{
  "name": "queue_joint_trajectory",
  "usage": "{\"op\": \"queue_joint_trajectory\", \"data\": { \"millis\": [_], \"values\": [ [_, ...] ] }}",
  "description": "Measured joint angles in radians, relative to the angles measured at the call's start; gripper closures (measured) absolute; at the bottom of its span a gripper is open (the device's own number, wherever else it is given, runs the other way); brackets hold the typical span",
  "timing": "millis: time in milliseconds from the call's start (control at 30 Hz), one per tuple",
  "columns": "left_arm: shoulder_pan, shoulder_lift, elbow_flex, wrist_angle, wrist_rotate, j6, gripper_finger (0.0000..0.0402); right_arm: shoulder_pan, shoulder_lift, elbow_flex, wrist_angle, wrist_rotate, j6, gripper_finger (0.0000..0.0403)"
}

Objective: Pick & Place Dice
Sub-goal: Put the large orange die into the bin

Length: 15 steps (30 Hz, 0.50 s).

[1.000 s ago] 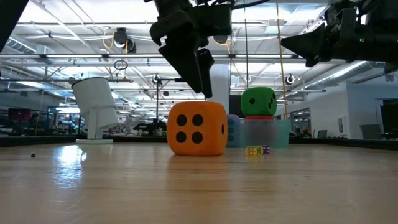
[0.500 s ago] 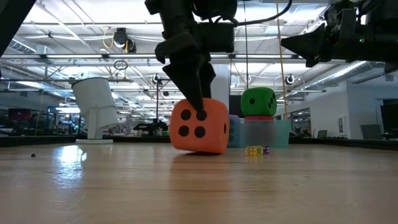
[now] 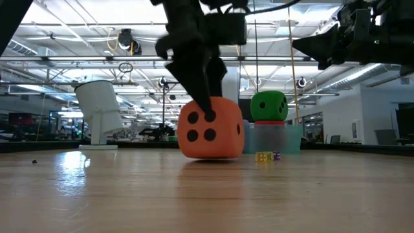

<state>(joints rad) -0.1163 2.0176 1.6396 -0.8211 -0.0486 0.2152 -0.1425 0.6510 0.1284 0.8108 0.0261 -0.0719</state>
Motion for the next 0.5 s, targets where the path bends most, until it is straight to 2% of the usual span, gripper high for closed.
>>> {"op": "queue_joint_trajectory", "data": {
  "millis": [167, 500],
  "values": [
    [-0.011, -0.005, 0.070, -0.061, 0.013, 0.014, 0.0002, 0.000, 0.000, 0.000, 0.000, 0.001, 0.000, 0.0397],
    [0.039, -0.004, 0.084, -0.117, 0.101, -0.051, 0.0002, 0.000, 0.000, 0.000, 0.000, 0.000, 0.008, 0.0397]
  ]
}}
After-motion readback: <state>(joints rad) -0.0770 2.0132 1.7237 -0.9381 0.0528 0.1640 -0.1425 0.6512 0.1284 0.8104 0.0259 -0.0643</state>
